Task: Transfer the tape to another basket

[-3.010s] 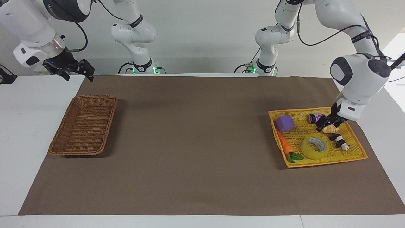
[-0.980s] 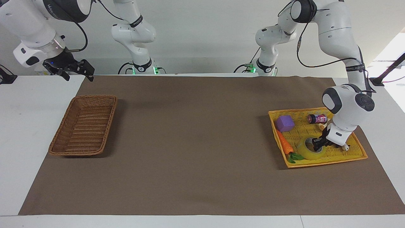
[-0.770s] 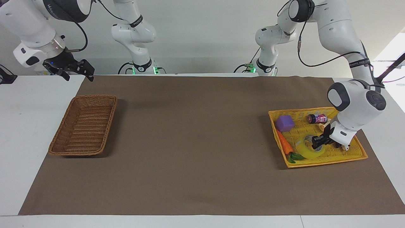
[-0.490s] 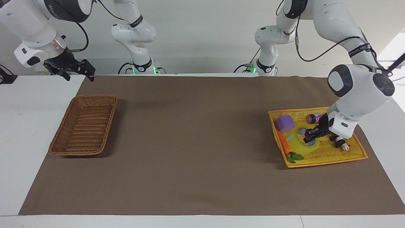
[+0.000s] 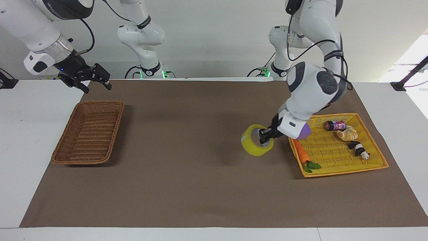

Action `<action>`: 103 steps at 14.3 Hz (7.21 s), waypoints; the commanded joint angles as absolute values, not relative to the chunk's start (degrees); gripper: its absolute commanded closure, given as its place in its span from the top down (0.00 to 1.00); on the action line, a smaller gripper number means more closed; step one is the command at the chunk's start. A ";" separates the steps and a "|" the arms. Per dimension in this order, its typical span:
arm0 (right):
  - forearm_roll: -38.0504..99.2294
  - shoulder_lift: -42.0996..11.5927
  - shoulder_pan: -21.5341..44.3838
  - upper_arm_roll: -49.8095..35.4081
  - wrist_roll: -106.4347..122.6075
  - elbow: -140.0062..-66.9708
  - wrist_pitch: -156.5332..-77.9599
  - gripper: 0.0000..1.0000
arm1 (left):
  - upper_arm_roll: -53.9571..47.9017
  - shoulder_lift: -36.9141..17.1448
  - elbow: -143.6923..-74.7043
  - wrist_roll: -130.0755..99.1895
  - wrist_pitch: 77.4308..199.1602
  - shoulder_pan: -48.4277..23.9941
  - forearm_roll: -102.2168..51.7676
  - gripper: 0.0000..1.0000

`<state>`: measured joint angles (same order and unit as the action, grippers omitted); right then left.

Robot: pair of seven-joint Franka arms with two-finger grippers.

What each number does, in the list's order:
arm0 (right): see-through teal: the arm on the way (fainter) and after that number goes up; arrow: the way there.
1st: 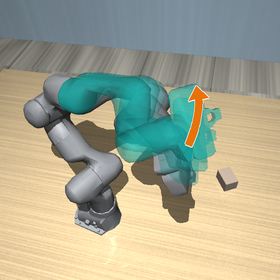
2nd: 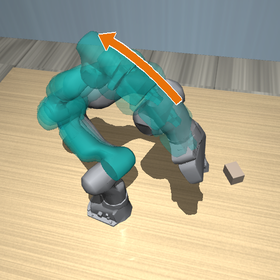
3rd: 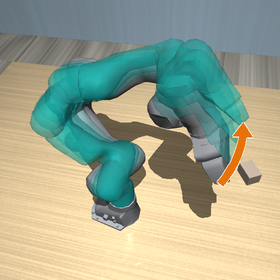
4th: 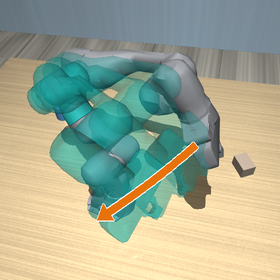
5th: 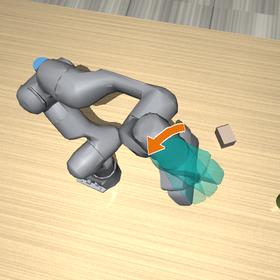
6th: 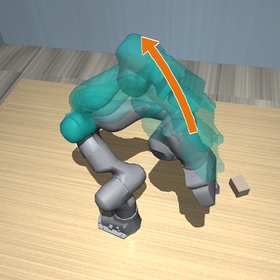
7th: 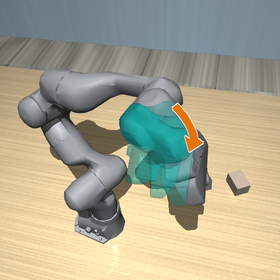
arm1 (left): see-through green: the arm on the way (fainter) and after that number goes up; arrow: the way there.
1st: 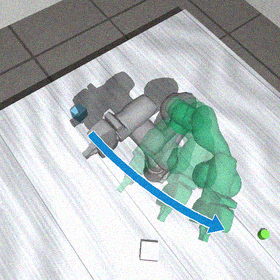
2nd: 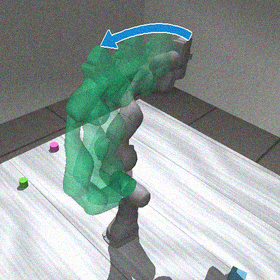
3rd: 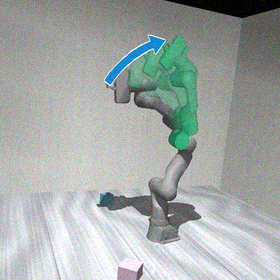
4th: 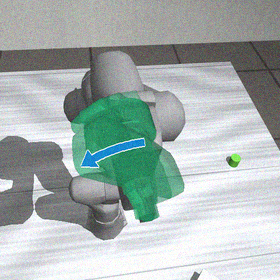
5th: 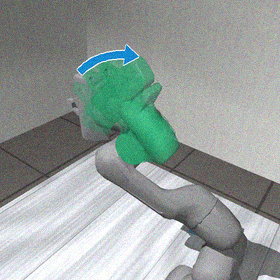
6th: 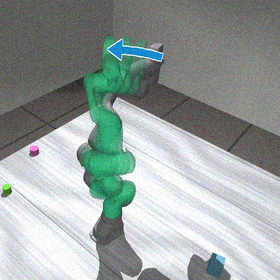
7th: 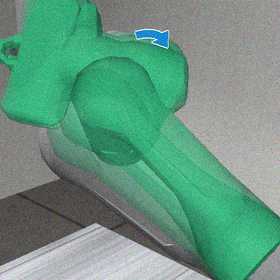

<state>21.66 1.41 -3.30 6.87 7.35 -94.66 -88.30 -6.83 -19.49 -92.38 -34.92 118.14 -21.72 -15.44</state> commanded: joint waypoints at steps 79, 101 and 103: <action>79.22 -19.16 13.40 6.68 23.73 -102.75 -106.20 0.00 | -3.78 -6.69 -86.92 -10.14 92.46 0.49 -6.24 0.99; 36.04 -24.79 -33.66 6.68 55.19 -96.59 -79.28 0.00 | -4.75 -0.53 -89.03 -7.73 87.01 1.14 0.79 0.99; 35.16 -24.79 -33.84 6.68 56.07 -97.38 -79.54 0.00 | -5.44 -0.79 -88.95 -7.73 87.36 1.23 0.62 1.00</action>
